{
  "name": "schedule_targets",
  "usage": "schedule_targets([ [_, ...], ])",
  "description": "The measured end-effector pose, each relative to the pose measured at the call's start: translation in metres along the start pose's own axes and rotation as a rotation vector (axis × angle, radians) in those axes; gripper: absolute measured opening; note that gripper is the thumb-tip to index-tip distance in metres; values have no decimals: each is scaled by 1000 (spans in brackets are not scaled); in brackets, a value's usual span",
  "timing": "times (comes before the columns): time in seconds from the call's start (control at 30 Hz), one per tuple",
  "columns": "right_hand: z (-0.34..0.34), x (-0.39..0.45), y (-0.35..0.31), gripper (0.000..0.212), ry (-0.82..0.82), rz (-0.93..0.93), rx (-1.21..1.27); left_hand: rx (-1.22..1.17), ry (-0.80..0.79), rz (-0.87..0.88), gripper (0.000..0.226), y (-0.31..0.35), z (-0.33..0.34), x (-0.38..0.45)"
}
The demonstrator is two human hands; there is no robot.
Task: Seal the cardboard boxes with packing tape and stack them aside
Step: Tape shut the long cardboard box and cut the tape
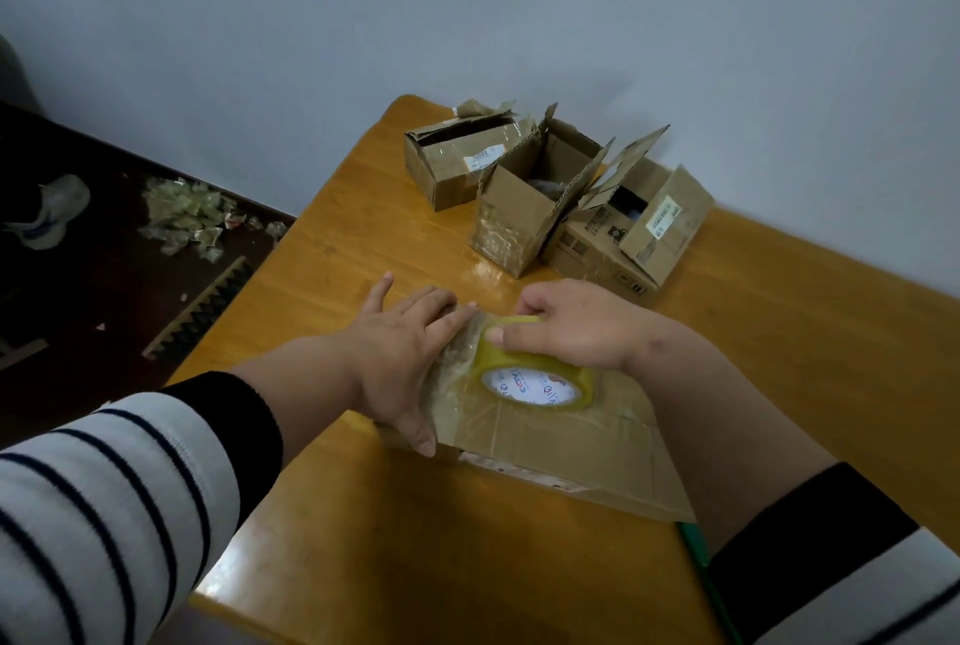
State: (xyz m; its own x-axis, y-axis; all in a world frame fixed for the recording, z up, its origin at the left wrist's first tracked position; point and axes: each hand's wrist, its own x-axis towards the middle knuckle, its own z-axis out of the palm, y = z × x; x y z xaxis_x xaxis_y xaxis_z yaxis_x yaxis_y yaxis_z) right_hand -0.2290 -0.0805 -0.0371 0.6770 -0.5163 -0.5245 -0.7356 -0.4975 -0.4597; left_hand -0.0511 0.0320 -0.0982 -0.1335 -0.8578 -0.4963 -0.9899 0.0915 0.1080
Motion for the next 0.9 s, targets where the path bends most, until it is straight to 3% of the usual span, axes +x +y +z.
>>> schedule_targets([
  [0.3, -5, -29, 29, 60, -137, 64, 472, -87, -37, -27, 155, -2, 6, 5],
  [0.43, 0, -28, 27, 66, -55, 13, 417, -111, -65, -47, 157, -4, 9, 6],
  [0.53, -2, -27, 30, 50, 17, -19, 299, -119, -68, -42, 157, -5, 11, 8],
  [0.7, -18, -47, 61, 39, 81, 35, -23, -149, -35, -31, 158, -8, 15, 10],
  [0.8, -35, -72, 87, 52, 108, 110, 152, -159, -14, -34, 159, -9, 16, 11],
  [0.9, -46, -95, 106, 43, 130, 166, 295, -165, 6, -42, 157, -10, 16, 10],
])
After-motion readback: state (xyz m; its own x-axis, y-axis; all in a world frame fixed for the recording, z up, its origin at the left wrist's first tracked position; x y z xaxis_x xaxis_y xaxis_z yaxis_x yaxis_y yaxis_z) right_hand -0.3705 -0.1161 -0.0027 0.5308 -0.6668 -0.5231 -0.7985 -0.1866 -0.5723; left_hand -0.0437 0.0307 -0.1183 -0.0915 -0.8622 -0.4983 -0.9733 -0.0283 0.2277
